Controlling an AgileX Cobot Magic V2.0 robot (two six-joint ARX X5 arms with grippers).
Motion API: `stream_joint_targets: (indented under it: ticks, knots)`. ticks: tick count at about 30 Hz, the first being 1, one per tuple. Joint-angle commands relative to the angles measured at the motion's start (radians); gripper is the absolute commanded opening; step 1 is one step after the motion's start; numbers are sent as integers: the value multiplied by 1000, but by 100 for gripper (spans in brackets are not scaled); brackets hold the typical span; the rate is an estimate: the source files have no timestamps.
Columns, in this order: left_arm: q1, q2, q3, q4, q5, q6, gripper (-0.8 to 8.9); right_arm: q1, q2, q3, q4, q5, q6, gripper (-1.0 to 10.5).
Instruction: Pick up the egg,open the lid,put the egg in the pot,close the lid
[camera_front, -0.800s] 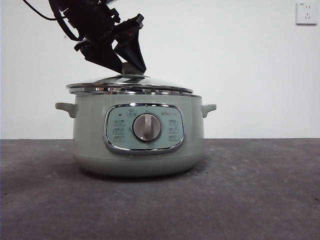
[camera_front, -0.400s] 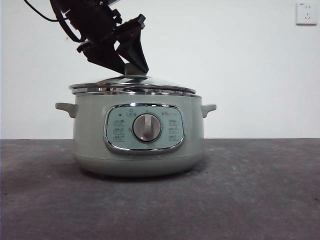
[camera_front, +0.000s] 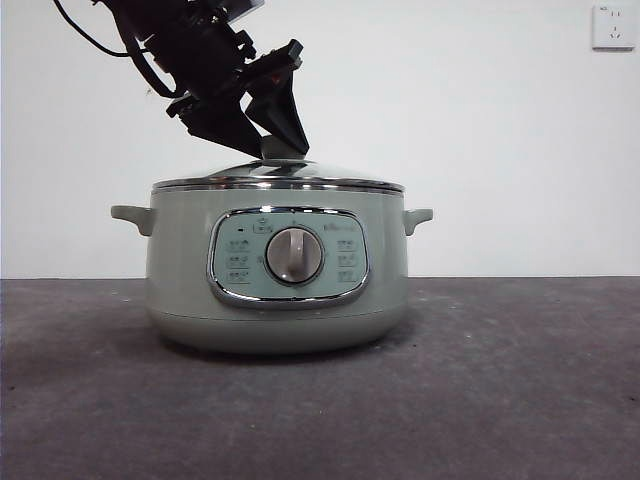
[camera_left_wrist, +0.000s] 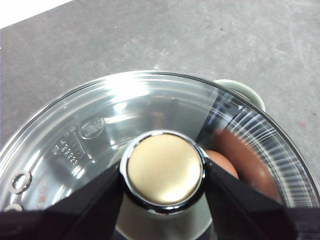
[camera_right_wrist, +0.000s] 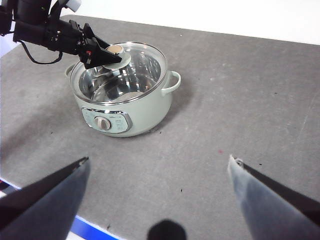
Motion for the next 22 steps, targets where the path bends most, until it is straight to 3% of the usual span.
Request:
stream_joint_targets:
  ticks: [1,8,12,14,22]
  knots:
    - [-3,12,1,-5,-3,-2,-8,0,-7,-8,-23,1,10,471]
    - [-3,12,1,-37,-6,-2,21,0,-7,-8,-23,1,6,471]
    - [-3,12,8,-43,-6,-4,321,0,-7,-8,-23,1,6,471]
    - [-3,11,14,-46,-6,-4,407,0,-7,-8,-23,1,6,471]
    - [-3,7,65,-109,-6,-4,409,0,-7,-8,-23,2,6,471]
